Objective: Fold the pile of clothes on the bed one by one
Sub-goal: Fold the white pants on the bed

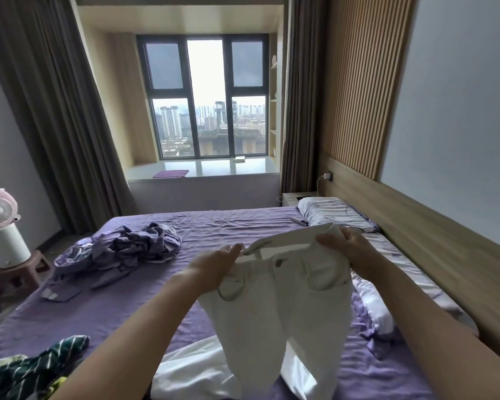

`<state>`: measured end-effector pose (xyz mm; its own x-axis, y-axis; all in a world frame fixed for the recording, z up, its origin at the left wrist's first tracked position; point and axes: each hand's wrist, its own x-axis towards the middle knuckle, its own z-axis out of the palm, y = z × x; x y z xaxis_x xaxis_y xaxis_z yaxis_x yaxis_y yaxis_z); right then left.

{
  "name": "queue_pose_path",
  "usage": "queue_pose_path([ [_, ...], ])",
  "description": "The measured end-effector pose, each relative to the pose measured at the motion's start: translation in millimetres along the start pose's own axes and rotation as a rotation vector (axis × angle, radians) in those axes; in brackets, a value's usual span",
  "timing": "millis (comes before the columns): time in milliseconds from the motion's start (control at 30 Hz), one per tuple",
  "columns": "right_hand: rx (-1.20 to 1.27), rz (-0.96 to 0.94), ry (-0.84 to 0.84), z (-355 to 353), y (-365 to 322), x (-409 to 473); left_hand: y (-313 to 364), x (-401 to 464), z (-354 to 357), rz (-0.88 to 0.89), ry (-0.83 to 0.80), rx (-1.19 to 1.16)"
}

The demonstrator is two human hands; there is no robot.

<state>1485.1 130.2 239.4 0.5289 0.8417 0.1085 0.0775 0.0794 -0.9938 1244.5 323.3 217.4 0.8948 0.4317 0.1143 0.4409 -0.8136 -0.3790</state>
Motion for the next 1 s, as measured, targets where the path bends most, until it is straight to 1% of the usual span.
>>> queue_pose_path([
  [67,-0.036,-0.022,0.044,1.7,-2.7,-2.9,-6.7,-5.7,-8.7,-0.043,0.243,0.011],
  [100,-0.067,-0.025,0.075,2.4,-3.8,-3.6,-12.7,-9.7,-15.1,-0.075,0.332,0.015],
  [133,-0.119,-0.026,0.115,2.3,-5.0,-3.9,-20.5,-12.5,-20.3,-0.147,0.359,0.011],
  [200,-0.313,-0.035,0.206,2.1,-7.7,-3.3,-37.3,-14.3,-23.6,-0.33,0.222,-0.088],
  [233,-0.412,-0.047,0.241,3.1,-10.0,-2.9,-43.5,-14.9,-22.8,-0.406,0.186,-0.16],
  [267,-0.482,-0.062,0.272,4.1,-11.8,-2.4,-48.1,-14.6,-21.8,-0.458,0.191,-0.271],
  [300,-0.524,-0.08,0.299,4.7,-13.6,-2.0,-51.5,-14.4,-21.1,-0.5,0.208,-0.435],
  [400,-0.544,-0.131,0.349,2.4,-20.5,-5.0,-62.5,-16.3,-20.7,-0.543,0.256,-1.054],
  [467,-0.472,-0.121,0.342,-4.0,-27.2,-10.3,-64.7,-20.6,-23.0,-0.519,0.277,-1.521],
  [500,-0.402,-0.112,0.309,-7.9,-31.9,-13.9,-63.7,-22.2,-25.7,-0.506,0.299,-1.676],
  [533,-0.309,-0.098,0.249,-12.3,-37.4,-17.7,-62.2,-22.3,-29.7,-0.5,0.326,-1.766],
  [567,-0.201,-0.071,0.175,-17.4,-43.5,-21.2,-60.5,-20.9,-34.1,-0.498,0.356,-1.806],
  [633,-0.015,-0.013,0.053,-28.2,-57.0,-29.7,-57.8,-15.2,-47.8,-0.5,0.45,-1.771],
  [667,0.0,-0.016,0.021,-33.7,-63.8,-33.6,-56.3,-11.5,-55.9,-0.5,0.5,-1.735],
  [700,-0.05,-0.044,0.019,-38.9,-70.5,-36.6,-54.5,-7.4,-64.4,-0.497,0.545,-1.698],
  [733,-0.142,-0.087,0.058,-41.8,-76.8,-38.1,-52.4,-3.2,-72.8,-0.499,0.584,-1.659],
  [767,-0.239,-0.13,0.137,-42.8,-81.6,-38.5,-49.7,0.6,-80.8,-0.503,0.616,-1.621],
  [867,-0.432,-0.249,0.451,-43.9,-95.5,-38.3,-35.6,15.3,-107.8,-0.528,0.686,-1.525],
  [900,-0.5,-0.307,0.525,-44.6,-100.3,-37.4,-31.4,20.6,-117.3,-0.547,0.703,-1.492],
  [1000,-0.675,-0.461,0.63,-54.2,-115.6,-37.1,-21.4,36.2,-150.5,-0.555,0.762,-1.446],
])
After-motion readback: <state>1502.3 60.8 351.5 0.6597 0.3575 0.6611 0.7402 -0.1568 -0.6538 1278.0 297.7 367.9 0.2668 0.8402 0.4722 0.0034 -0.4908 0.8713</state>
